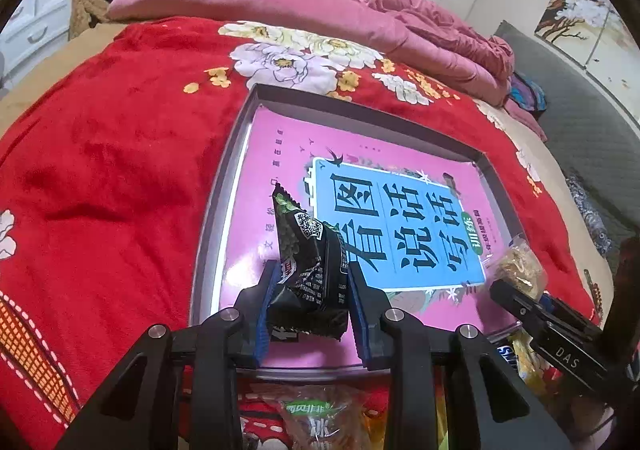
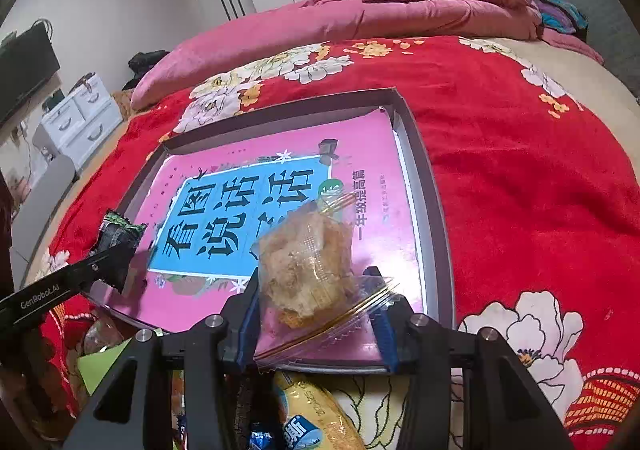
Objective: Organize snacks
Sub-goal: 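Lift both held bags and carry them over the pink tray, then open the left tool to drop the black bag in the tray while the right tool releases the clear bag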
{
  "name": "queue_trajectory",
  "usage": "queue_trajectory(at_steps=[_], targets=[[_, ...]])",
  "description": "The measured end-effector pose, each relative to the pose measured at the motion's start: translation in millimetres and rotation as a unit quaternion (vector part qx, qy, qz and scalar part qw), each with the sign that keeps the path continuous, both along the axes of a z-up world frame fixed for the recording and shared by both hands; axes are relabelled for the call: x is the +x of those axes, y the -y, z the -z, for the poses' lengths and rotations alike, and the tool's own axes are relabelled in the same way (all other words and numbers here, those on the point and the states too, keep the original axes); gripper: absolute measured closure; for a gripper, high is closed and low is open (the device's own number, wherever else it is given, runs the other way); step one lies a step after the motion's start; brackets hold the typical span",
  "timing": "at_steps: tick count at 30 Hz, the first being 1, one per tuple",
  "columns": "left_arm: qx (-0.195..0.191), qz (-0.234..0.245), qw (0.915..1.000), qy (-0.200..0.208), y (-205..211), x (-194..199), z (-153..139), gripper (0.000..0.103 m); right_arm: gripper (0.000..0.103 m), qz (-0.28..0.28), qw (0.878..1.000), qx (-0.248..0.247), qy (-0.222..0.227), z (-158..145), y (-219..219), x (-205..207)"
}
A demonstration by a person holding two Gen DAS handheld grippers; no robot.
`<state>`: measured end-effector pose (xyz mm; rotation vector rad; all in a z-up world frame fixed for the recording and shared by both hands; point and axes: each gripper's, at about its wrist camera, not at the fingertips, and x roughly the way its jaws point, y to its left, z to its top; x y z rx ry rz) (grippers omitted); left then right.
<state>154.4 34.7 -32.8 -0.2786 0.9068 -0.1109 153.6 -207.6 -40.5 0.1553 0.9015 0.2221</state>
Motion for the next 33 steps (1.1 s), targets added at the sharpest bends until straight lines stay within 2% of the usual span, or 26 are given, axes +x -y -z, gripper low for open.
queue_trajectory(at_steps=[9, 15, 18, 27, 33], targets=[[0.003, 0.007, 1.0, -0.005, 3.5, 0.6, 2.5, 0.069, 0.053, -0.001, 1.0, -0.01, 0.001, -1.0, -0.8, -1.3], [0.002, 0.009, 0.9999, -0.007, 3.0, 0.6, 2.3, 0.069, 0.049, 0.002, 1.0, -0.012, 0.005, -3.2, 1.8, -3.3], [0.002, 0.008, 1.0, -0.004, 1.8, -0.4, 1.1, 0.068, 0.042, 0.006, 1.0, -0.004, 0.009, -5.7, 6.1, -4.9], [-0.002, 0.007, 1.0, 0.006, -2.0, -3.7, -3.6, 0.055, 0.04, 0.014, 0.999, 0.015, 0.041, -19.0, 17.8, -12.2], [-0.003, 0.01, 0.9995, 0.029, -6.8, -12.3, -14.0, 0.049, 0.037, 0.011, 0.998, 0.013, 0.059, -26.4, 21.2, -18.7]])
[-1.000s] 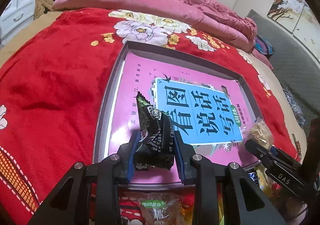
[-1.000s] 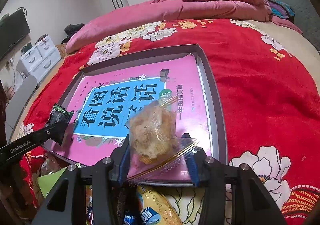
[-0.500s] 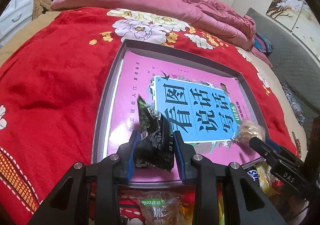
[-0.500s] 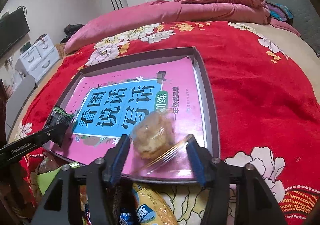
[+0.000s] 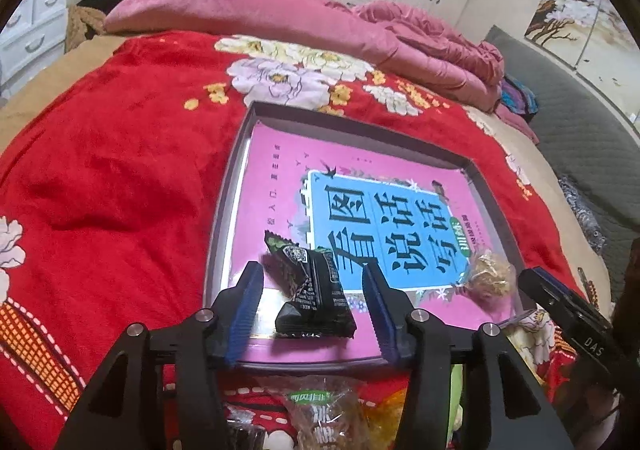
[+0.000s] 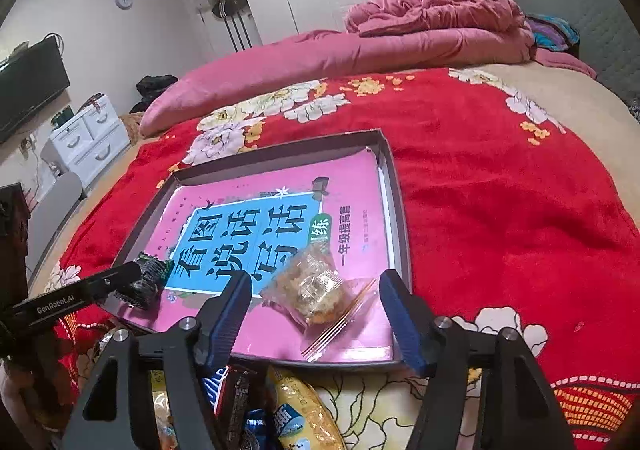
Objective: Organize snacks
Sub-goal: 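Open the left tool to drop the black bag in the tray while the right tool releases the clear bag, then grasp the dark round wrapped candy with the left tool while the right tool grasps the yellow snack bag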
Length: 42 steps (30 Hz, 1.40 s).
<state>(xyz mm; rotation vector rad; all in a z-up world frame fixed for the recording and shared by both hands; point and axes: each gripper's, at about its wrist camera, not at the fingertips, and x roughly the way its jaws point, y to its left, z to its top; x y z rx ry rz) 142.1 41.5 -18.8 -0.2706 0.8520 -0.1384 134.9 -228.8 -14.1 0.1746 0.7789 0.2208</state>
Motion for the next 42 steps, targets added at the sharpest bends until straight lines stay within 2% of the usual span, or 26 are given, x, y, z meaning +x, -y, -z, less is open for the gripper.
queue_trajectory(at_steps=[2, 4, 10, 14, 18, 19, 27, 38, 42], targets=[[-0.003, -0.001, 1.0, 0.006, -2.9, -2.3, -3.4, 0.039, 0.037, 0.001, 1.0, 0.0, 0.003, -1.4, 1.7, -2.6], [-0.006, -0.005, 0.9999, 0.009, -5.7, -4.9, -5.3, 0.037, 0.036, 0.002, 1.0, 0.001, 0.004, -2.6, 3.5, -4.8], [-0.013, -0.025, 0.9995, 0.013, -17.3, -14.9, -10.1, 0.036, 0.035, 0.002, 1.0, 0.009, 0.023, -10.5, 5.5, -14.8], [-0.011, -0.034, 0.9992, 0.016, -23.5, -23.2, -13.5, 0.035, 0.028, -0.003, 0.999, 0.005, 0.037, -16.9, 2.4, -23.3], [-0.012, -0.043, 0.9989, 0.011, -31.0, -31.1, -14.4, 0.033, 0.027, -0.005, 0.999, 0.001, 0.037, -19.0, 2.8, -28.3], [-0.012, -0.045, 0.9989, 0.009, -32.6, -33.0, -14.1, 0.03, 0.027, -0.003, 0.999, 0.0, 0.036, -19.1, 4.1, -29.5], [-0.016, -0.05, 0.9985, -0.014, -37.8, -48.2, -10.4, 0.029, 0.027, 0.012, 1.0, -0.004, 0.012, -15.5, 12.3, -45.7], [0.011, -0.037, 0.9972, -0.064, -40.0, -66.0, 4.2, 0.029, 0.027, 0.005, 0.999, -0.03, -0.027, -2.0, 16.7, -61.9], [0.023, -0.034, 0.9968, -0.069, -38.1, -73.4, 6.3, 0.029, 0.027, 0.003, 0.999, -0.035, -0.038, 1.8, 17.1, -65.7]])
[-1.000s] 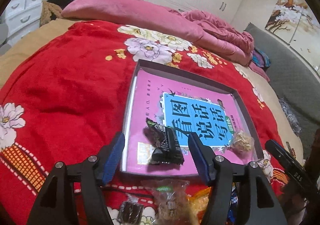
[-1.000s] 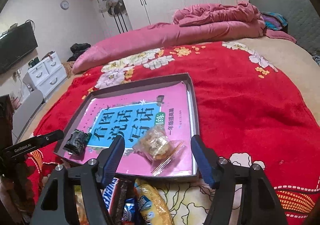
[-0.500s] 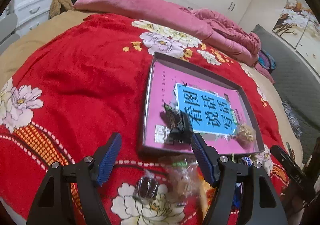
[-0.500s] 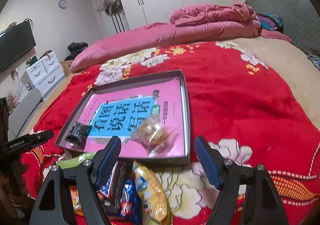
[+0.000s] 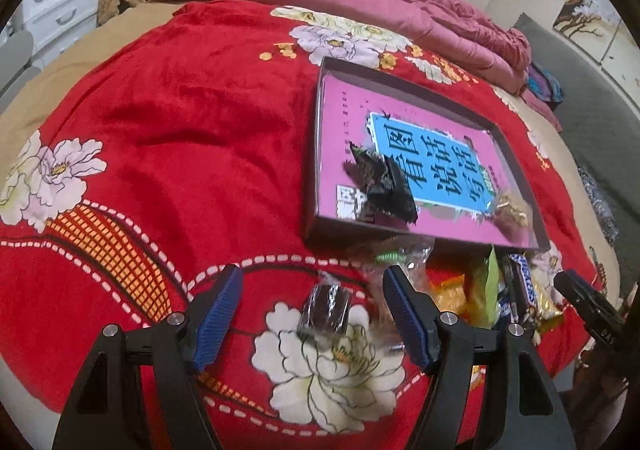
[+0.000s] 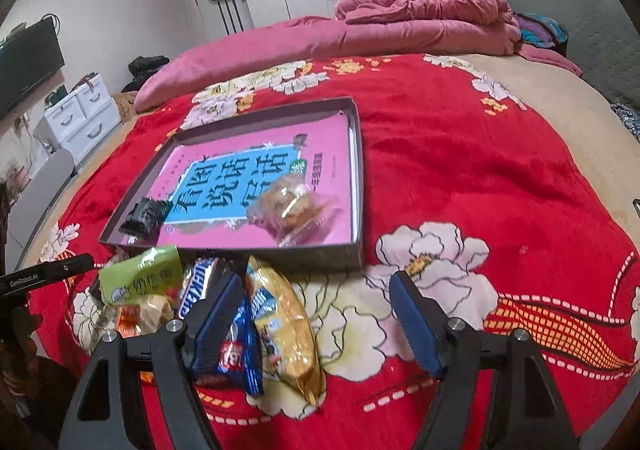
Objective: Organize snacks
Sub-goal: 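Grasp the dark round wrapped candy with the left tool while the right tool grasps the yellow snack bag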
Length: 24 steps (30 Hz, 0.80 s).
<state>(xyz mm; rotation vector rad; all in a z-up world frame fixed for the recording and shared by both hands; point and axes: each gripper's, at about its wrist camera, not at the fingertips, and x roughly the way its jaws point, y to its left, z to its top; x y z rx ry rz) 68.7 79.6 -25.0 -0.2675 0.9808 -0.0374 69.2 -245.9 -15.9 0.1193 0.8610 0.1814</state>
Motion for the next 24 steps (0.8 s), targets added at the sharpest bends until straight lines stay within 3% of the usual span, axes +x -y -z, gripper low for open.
queue_trajectory(at_steps=[16, 24], targets=[[0.035, 0.014, 0.9988, -0.032, 7.5, 1.5, 15.4, 0.029, 0.027, -0.041, 0.994, -0.08, -0.061, 27.0, -17.9, -5.5], [0.032, 0.015, 0.9987, -0.037, 6.4, 5.8, 19.0, 0.029, 0.036, -0.052, 0.993, -0.089, -0.054, 32.5, -24.8, 4.2]])
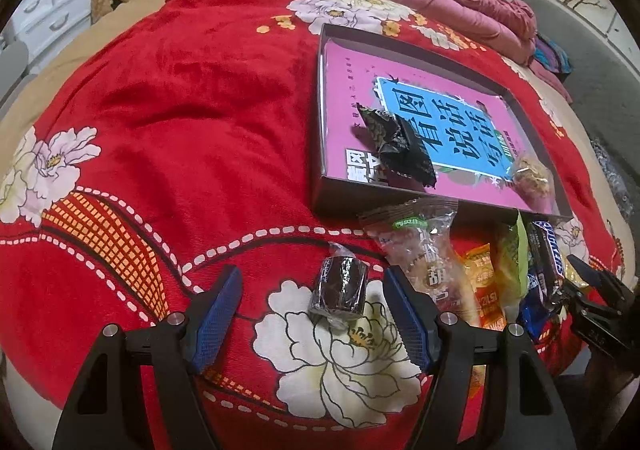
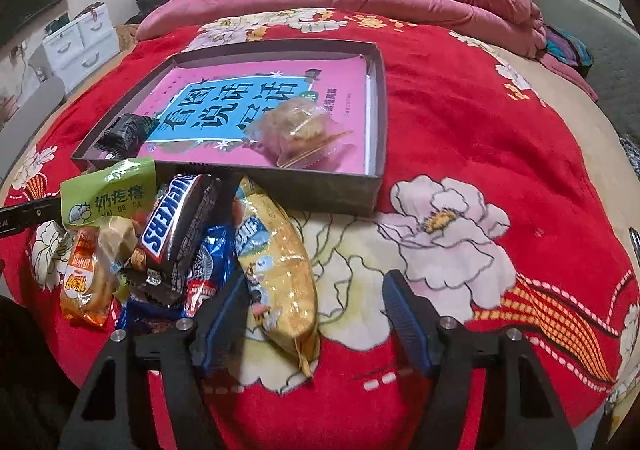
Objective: Organize snacks
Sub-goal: 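Grasp the dark round wrapped candy with the left tool while the right tool grasps the yellow snack bag, then lift the candy and yellow bag and carry both over the pink tray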
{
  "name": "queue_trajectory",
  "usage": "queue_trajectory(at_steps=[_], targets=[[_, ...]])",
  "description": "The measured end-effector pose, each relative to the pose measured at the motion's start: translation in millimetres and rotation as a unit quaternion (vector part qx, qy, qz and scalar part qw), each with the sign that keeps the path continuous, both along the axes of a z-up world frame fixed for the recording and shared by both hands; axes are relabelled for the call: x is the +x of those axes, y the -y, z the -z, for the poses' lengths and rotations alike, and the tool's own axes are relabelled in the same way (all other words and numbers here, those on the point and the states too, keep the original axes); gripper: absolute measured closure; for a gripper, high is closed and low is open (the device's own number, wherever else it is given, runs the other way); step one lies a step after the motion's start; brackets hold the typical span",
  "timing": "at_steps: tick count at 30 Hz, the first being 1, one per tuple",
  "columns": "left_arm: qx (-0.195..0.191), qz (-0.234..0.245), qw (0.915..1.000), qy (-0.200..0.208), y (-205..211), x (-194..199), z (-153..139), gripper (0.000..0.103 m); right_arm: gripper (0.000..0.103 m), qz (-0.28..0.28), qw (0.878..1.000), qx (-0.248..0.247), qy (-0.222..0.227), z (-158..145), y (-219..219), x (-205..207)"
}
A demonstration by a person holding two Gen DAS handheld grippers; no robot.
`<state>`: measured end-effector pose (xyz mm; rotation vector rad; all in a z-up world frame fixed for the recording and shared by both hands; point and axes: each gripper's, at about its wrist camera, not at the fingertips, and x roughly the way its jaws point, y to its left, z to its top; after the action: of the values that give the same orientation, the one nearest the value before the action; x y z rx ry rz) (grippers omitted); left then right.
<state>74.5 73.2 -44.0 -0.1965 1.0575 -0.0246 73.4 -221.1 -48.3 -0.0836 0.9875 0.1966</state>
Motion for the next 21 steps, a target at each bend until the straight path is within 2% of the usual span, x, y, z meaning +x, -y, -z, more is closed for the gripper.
queue_trajectory(at_steps=[8, 12, 13, 15, 17, 19, 21], targets=[[0.014, 0.003, 0.9999, -0.006, 4.7, 1.9, 3.3, 0.029, 0.04, -0.011, 1.0, 0.012, 0.001, 4.6, -1.1, 11.6], [0.021, 0.005, 0.9997, -0.008, 6.9, 2.3, 4.4, 0.029, 0.048, -0.019, 1.0, 0.008, 0.008, 4.9, -4.4, 16.2], [0.023, 0.007, 0.9997, -0.007, 8.1, 2.6, 4.5, 0.032, 0.051, -0.021, 1.0, 0.008, 0.009, 5.0, -5.7, 16.8], [0.031, 0.01, 0.9994, -0.008, 11.1, 3.2, 5.3, 0.044, 0.059, -0.029, 0.999, 0.009, 0.011, 4.3, -8.5, 16.8], [0.036, 0.018, 0.9991, -0.01, 15.1, 3.8, 6.6, 0.061, 0.071, -0.042, 0.999, 0.01, 0.013, 3.0, -12.3, 15.2], [0.038, 0.037, 0.9985, -0.011, 23.0, 4.3, 7.2, 0.074, 0.073, -0.046, 0.999, 0.006, 0.015, 2.3, -14.0, 13.2], [0.047, 0.048, 0.9976, -0.013, 28.6, 4.7, 8.2, 0.076, 0.075, -0.043, 0.999, 0.02, 0.012, 1.1, -10.2, 11.9]])
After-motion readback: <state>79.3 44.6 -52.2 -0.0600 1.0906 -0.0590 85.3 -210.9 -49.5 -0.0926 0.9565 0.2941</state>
